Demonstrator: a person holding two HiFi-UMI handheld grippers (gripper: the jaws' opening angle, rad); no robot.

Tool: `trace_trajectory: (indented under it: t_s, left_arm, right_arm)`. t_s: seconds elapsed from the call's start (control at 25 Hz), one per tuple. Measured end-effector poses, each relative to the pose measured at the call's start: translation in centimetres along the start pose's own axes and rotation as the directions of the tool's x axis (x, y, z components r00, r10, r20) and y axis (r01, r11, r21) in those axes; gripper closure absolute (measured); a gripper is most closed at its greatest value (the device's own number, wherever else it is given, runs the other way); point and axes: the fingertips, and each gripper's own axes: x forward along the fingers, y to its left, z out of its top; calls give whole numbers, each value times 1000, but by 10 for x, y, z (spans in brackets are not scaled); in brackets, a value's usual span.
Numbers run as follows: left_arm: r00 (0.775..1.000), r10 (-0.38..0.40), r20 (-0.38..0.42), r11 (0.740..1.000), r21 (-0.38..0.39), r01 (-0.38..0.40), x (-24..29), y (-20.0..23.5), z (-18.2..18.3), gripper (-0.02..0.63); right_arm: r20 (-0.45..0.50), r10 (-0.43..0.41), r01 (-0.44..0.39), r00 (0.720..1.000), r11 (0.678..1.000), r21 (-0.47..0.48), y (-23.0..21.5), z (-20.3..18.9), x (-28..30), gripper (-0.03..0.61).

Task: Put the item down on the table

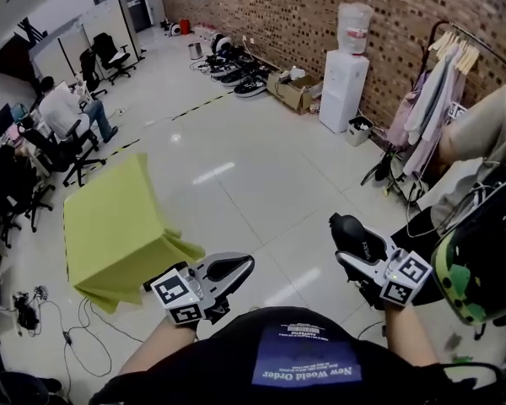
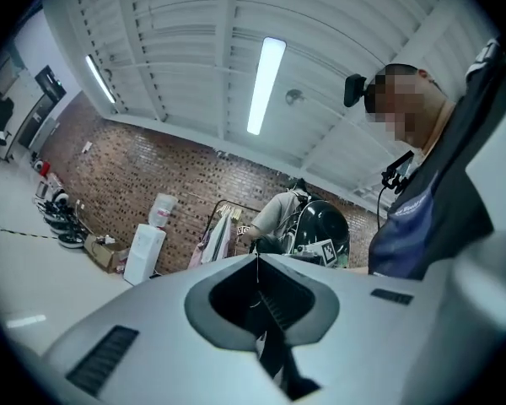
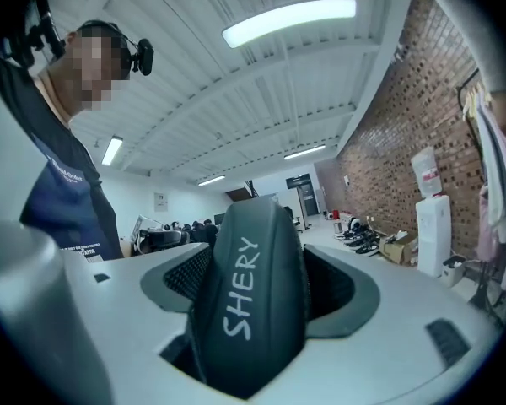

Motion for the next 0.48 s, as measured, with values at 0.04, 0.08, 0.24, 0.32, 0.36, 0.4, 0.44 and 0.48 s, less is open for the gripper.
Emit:
trace_trajectory:
  t_s: [0.04, 0.08, 0.24, 0.32, 0.36, 0.4, 0.44, 0.48]
  left_arm:
    - [1000, -13, -14, 1000, 3, 14, -1, 22, 8, 609]
    - [999, -27, -28, 1000, 10, 27, -2, 43, 16, 609]
    - [997, -61, -47, 998, 30, 63, 0, 117, 45, 609]
    - [997, -59, -42, 998, 27, 60, 3, 146, 56, 609]
    - [998, -57, -40, 998, 24, 57, 4, 159, 61, 609]
    - [998, -54, -41, 998, 21, 55, 7, 172, 65, 609]
    - [998, -51, -42, 998, 19, 52, 10, 184, 67, 610]
    - [998, -45, -44, 999, 18, 45, 15, 198, 68, 609]
  right_arm:
    - [8, -14, 14, 1000, 1000, 6, -9, 5, 19, 242]
    - [13, -27, 27, 1000, 1000, 3, -17, 11, 38, 241]
    - [35, -62, 63, 997, 998, -11, -57, 29, 104, 241]
    - [34, -66, 67, 997, 998, -5, -77, 33, 132, 242]
    - [30, -64, 64, 998, 998, -4, -87, 35, 145, 242]
    - [27, -60, 60, 998, 998, -3, -97, 37, 157, 242]
    - [26, -56, 56, 998, 998, -2, -109, 39, 168, 242]
    - [28, -53, 53, 998, 999, 0, -122, 41, 178, 242]
